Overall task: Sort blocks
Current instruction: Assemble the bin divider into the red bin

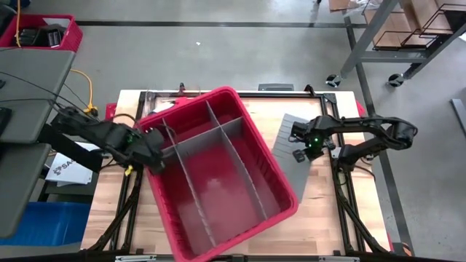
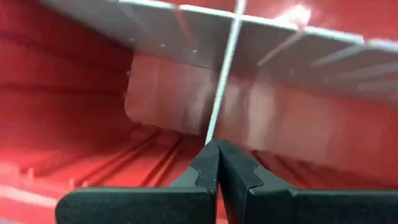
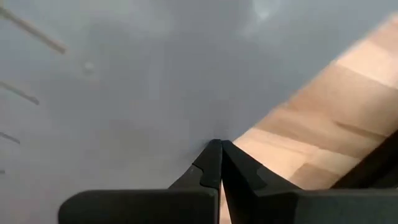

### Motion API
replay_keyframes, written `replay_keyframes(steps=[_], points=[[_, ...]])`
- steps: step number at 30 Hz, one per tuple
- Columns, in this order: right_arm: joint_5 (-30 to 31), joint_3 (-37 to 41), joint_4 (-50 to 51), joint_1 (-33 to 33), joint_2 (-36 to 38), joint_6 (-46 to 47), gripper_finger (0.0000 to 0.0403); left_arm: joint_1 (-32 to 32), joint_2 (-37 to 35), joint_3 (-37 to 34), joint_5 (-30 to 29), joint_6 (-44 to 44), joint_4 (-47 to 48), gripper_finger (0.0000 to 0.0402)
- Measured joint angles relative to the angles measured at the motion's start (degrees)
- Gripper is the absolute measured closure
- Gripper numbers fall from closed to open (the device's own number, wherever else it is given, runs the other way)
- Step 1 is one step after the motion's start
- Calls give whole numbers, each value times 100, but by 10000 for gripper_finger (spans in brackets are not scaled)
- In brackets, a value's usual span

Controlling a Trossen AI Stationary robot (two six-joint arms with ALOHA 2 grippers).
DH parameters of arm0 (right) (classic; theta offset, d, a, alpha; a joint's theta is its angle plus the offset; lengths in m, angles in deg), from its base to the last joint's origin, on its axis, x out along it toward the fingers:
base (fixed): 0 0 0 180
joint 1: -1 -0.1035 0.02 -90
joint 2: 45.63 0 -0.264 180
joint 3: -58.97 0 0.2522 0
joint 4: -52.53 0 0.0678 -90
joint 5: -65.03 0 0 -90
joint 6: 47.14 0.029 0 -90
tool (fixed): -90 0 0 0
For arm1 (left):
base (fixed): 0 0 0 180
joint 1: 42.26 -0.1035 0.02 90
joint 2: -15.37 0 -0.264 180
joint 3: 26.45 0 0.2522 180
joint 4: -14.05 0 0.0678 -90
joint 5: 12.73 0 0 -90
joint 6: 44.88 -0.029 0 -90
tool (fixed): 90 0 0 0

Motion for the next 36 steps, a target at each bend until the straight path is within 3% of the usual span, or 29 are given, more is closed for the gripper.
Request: replay_keyframes(steps=[4,10,14,21,24,30,36], points=[[34,-165,-72,-26,311,197,403,-186,-331,2,-121,171,-390,401],[-111,-600,19,-26,846,456,403,-226,-653,74,-186,-138,-1807,401],[-669,-947,260,-244,1141,732,403,-227,-773,356,-781,-242,-1742,401],[-1061,-1317,-154,-2224,1613,2091,403,-416,-1190,723,-2193,142,-1693,401],[-664,-1451,-1002,-3277,1753,3204,403,-578,-1282,721,-2518,299,-1846,401],[450,-1701,-1991,-4787,1331,4856,403,-1051,-1141,721,-2500,148,-2480,401],[623,-2062,-2756,-5320,316,5386,403,-1673,-935,718,-1991,-737,-3332,401]])
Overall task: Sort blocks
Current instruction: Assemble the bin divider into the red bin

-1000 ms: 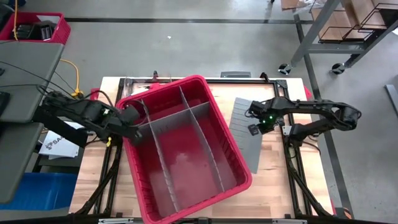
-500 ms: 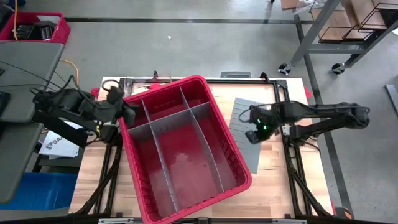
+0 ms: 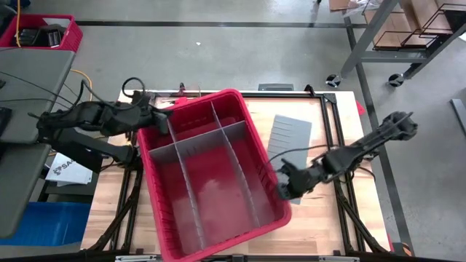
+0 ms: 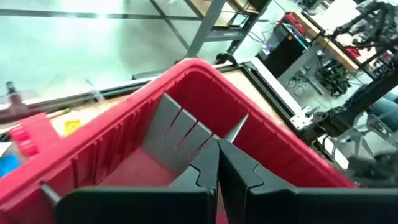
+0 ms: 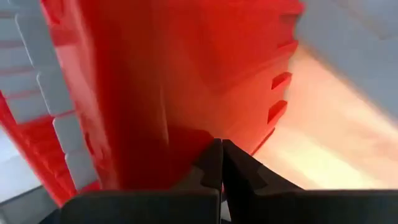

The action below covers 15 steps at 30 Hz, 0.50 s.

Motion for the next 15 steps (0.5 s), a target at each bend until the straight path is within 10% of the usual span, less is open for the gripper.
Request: replay_keyframes(steps=[8,15], points=[[-287,-1358,-390,-203,-1250,-493,403,-606,257,-1,912,-415,-501,401],[307,-2303,3853,-421,-904,-638,403,-682,801,4,1522,-409,-1542,401]])
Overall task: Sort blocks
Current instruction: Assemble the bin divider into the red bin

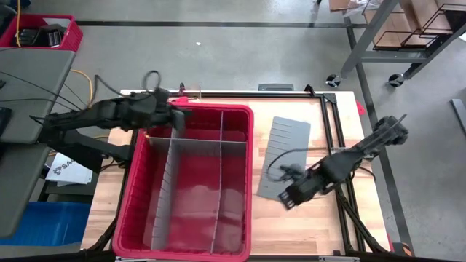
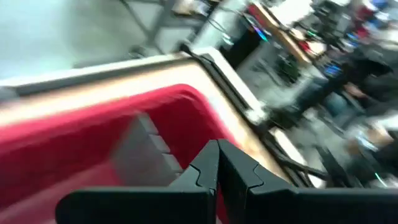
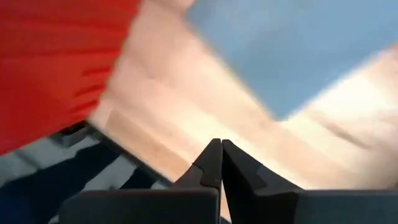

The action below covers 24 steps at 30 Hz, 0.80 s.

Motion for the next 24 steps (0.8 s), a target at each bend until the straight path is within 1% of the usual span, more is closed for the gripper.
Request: replay_keyframes(steps=[3,5,7,9,11,13,16,18,19,20,21,23,24], points=[[262,456,266,16,759,240,403,-5,688,26,639,-71,-792,401],[526,952,-103,16,1311,444,403,-120,1362,259,1018,-314,-1113,401],[796,1443,-390,16,1956,509,403,-309,2053,762,1251,-544,-1099,401],[1023,1859,-489,16,2525,553,403,-513,2680,1425,1423,-840,-1160,401],[1275,2187,-431,53,2974,553,403,-669,3285,2118,1586,-1183,-1166,401],[1475,2438,-159,156,3354,709,403,-771,3821,2767,1623,-1577,-1160,401],[1530,2837,878,308,3637,1616,403,-890,4440,3606,1556,-2263,-1065,401],[1698,3137,1319,403,3720,2330,403,-1019,4766,4103,1398,-2474,-818,401],[1839,3304,1425,447,3763,2661,403,-1088,4906,4304,1369,-2570,-687,401],[1931,3300,1512,516,3746,2919,403,-1160,5036,4459,1341,-2674,-596,401],[2178,3204,1611,602,3690,3124,403,-1235,5151,4595,1283,-2754,-494,401],[2577,3170,1549,778,3659,3140,403,-1397,5279,4738,1122,-2920,-329,401],[2638,3188,1486,892,3648,3131,403,-1495,5283,4763,1144,-3064,-344,401]])
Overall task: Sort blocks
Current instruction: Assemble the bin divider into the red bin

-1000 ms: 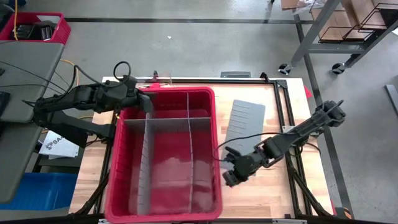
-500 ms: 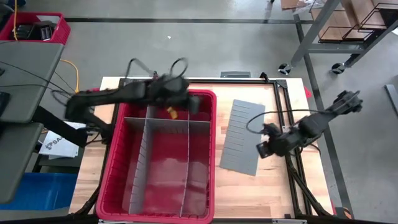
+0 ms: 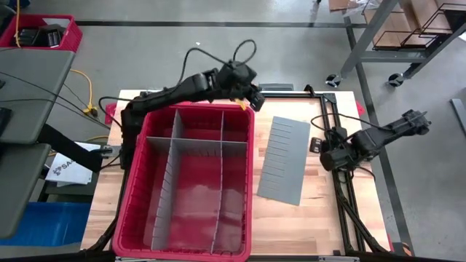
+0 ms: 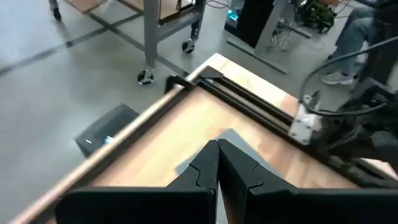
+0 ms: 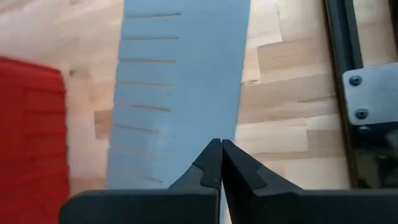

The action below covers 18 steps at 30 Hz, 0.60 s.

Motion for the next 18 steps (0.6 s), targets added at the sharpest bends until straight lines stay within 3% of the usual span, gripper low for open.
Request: replay_keyframes(steps=[3,8,14,18], points=[[-254,115,-175,399,-27,-262,403,-376,-168,27,379,-552,289,401],[-939,195,-837,1370,-83,-1183,403,-848,-579,23,769,-898,2153,401],[-1915,1026,-3901,2762,-265,-3421,403,-1144,-1354,25,1051,-1758,3256,401],[-1840,1205,-3687,3813,-578,-3550,403,-1336,-1713,17,1207,-1821,3459,401]])
